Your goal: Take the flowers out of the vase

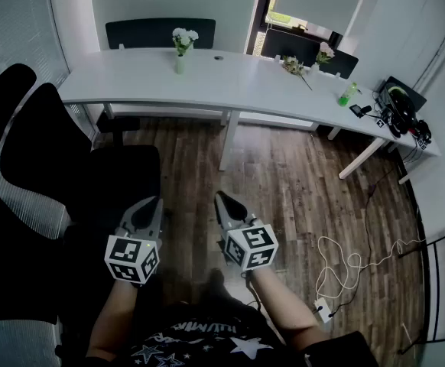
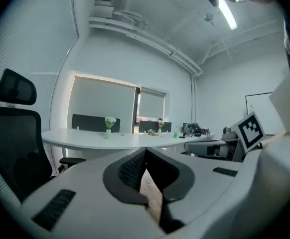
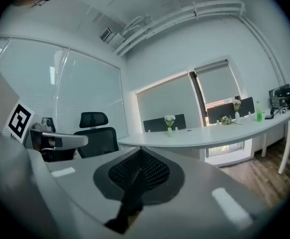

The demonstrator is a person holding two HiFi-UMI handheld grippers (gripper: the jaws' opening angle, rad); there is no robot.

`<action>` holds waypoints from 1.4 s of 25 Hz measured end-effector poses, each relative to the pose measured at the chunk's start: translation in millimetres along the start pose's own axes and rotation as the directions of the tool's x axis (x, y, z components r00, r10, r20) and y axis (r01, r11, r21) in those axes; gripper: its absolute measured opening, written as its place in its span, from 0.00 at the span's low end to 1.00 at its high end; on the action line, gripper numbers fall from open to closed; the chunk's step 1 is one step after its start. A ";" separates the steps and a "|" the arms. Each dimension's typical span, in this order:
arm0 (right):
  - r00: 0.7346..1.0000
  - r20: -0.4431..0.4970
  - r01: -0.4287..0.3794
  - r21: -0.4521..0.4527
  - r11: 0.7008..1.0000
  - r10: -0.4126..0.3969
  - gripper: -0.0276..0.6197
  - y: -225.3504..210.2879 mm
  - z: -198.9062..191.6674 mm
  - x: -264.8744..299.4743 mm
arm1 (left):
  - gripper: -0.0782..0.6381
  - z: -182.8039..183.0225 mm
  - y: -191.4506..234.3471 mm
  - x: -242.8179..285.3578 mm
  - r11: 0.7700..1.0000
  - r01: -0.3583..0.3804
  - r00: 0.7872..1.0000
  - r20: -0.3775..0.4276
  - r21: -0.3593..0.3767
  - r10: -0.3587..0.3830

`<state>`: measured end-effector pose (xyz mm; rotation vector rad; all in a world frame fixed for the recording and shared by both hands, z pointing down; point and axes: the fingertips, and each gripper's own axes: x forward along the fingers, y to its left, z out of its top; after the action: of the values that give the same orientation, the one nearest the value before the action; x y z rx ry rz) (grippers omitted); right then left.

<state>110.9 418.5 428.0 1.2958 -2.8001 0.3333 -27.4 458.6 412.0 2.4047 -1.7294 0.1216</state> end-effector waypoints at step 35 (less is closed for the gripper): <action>0.999 0.037 0.007 0.071 0.997 -0.009 0.05 -17.7 -30.3 -5.0 | 0.12 -26.9 8.4 5.6 1.000 0.017 1.000 0.014 -0.023 -0.017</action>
<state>125.9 417.5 460.0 1.3404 -2.8375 0.4163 -32.5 455.9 440.2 2.4093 -1.7059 0.0828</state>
